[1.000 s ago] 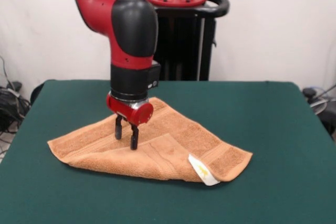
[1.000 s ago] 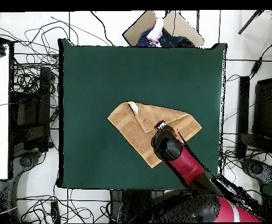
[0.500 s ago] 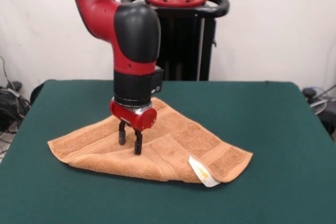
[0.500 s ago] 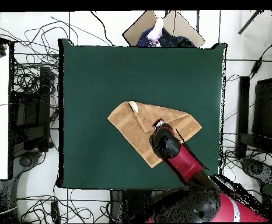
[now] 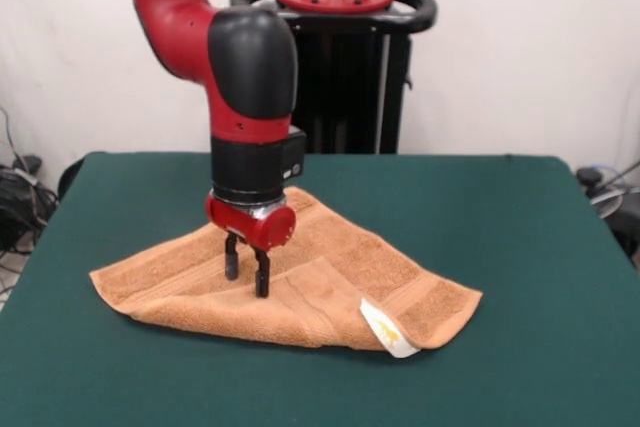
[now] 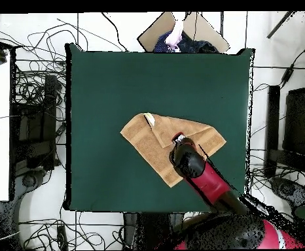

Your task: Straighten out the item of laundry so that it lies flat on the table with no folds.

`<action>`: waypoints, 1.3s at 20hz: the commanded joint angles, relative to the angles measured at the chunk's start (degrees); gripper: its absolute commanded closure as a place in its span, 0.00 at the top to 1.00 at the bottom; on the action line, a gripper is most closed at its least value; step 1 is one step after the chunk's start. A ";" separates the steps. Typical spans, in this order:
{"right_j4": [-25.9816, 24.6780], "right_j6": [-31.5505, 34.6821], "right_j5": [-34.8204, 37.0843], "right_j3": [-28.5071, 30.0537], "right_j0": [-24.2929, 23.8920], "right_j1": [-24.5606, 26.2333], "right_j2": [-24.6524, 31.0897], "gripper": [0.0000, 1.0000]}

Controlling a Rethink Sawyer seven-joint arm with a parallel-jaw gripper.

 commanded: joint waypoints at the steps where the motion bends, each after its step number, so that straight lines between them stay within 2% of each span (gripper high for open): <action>1: -0.78 16.47 -3.92 -6.74 -1.11 3.40 9.82 1.00; 8: -1.66 20.77 -7.24 -4.40 -2.52 2.75 13.17 1.00; 13: 1.96 19.28 -4.74 -3.91 0.41 0.16 9.66 1.00; 19: 11.08 13.93 5.93 -4.85 10.27 -4.44 -1.91 1.00; 26: 15.48 10.86 15.91 -7.13 17.43 -5.44 -11.20 1.00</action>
